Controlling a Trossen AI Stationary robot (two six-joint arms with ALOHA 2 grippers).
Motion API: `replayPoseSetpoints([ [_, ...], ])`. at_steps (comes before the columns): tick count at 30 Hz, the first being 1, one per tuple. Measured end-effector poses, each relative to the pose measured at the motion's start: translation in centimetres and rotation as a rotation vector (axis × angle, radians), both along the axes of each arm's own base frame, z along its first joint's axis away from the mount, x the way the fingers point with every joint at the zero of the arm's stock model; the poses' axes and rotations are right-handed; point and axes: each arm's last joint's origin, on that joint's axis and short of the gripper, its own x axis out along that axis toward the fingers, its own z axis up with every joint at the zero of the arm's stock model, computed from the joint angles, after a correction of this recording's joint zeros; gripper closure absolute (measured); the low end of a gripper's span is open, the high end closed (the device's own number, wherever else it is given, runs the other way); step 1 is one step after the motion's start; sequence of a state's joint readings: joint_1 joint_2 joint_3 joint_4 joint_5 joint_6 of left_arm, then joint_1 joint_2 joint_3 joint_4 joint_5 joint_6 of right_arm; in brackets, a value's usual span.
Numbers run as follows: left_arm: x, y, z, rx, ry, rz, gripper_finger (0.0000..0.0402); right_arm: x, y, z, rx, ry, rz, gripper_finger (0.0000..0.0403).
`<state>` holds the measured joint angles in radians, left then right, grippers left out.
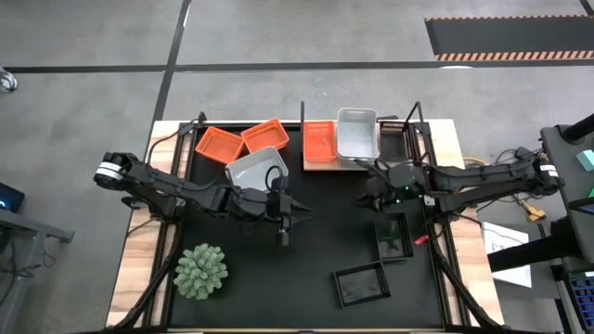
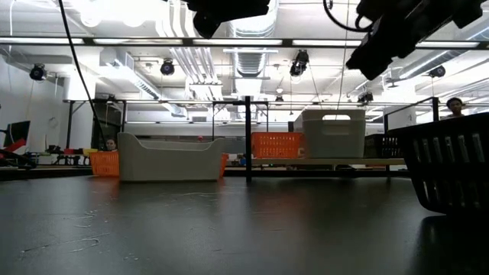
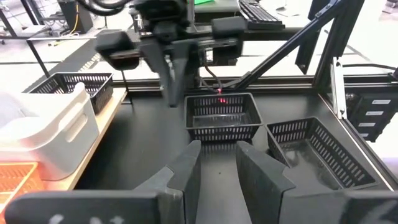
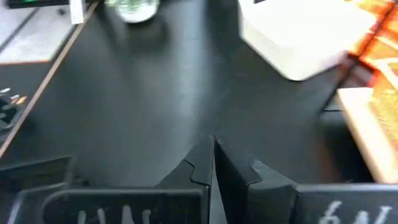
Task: Stack baskets on shelf by color
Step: Stack the top black bin on top of the black bin on the shelf
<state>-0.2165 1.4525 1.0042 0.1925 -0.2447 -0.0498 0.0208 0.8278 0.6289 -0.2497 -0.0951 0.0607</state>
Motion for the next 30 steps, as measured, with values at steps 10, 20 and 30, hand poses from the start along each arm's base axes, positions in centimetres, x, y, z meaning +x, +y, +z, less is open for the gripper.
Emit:
replayPoseSetpoints([
  [10, 0.0, 0.1, 0.0, 0.007, -0.003, 0.024, 0.0316, -1.1, 3.8, 1.2, 0.072, 0.18, 0.143, 0.0394],
  [20, 0.0, 0.1, 0.1, 0.007, -0.012, 0.025, 0.0316, -2.1, 8.4, 2.6, 0.052, 0.457, 0.17, 0.0394],
  [30, 0.0, 0.1, 0.1, 0.007, -0.01, 0.026, 0.0316, -4.4, 11.6, 0.6, 0.002, 0.787, 0.063, 0.0394],
])
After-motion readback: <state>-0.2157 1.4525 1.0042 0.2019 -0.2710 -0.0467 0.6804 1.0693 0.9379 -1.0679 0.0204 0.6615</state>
